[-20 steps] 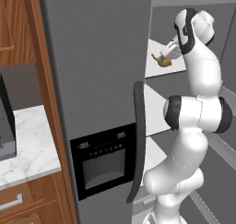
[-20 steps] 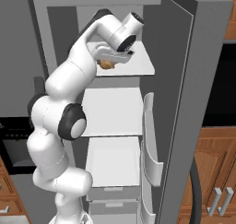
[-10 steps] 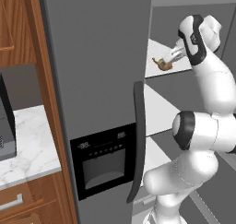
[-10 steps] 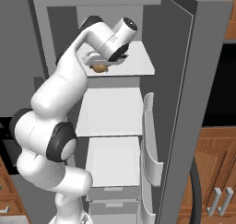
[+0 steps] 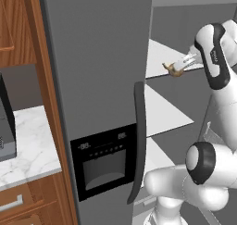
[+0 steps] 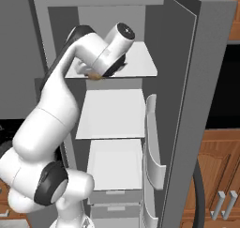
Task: Place the cold items (onion and peach) from the fridge in one tupperware on the dining counter. Place the warm items (hot dog and kebab skewer) in the stove area in another tupperware.
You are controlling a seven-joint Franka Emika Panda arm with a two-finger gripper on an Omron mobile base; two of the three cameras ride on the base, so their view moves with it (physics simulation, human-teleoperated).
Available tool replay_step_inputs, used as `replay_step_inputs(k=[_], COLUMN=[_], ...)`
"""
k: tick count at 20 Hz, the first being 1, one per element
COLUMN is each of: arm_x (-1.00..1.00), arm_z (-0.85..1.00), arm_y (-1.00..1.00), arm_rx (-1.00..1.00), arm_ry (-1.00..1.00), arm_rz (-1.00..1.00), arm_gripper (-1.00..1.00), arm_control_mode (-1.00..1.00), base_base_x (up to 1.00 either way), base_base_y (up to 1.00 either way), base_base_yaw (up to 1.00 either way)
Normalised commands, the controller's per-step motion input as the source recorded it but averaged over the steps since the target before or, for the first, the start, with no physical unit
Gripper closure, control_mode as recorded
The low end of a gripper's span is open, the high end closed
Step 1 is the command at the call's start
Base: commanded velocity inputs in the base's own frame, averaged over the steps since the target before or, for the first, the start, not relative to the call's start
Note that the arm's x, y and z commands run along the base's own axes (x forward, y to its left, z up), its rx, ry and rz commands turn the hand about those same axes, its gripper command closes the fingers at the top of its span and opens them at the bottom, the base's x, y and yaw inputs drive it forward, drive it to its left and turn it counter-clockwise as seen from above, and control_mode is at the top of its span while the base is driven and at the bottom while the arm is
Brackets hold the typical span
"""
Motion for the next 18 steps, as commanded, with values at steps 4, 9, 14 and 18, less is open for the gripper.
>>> replay_step_inputs(k=[4,9,14,18], arm_x=[-0.84,-0.87,-0.89,-0.8], arm_z=[0.29,0.23,0.04,0.01], arm_y=[-0.09,-0.03,0.0,0.04], arm_rx=[0.0,0.0,-0.04,-0.07], arm_ry=[0.0,0.0,0.0,0.0], arm_rz=[-0.19,-0.27,-0.34,-0.37], arm_gripper=[1.0,1.0,1.0,1.0], arm_control_mode=[-1.0,-1.0,-1.0,-1.0], base_base_x=[0.0,0.0,0.0,0.0], base_base_y=[0.0,0.0,0.0,0.0], base_base_yaw=[0.0,0.0,0.0,0.0])
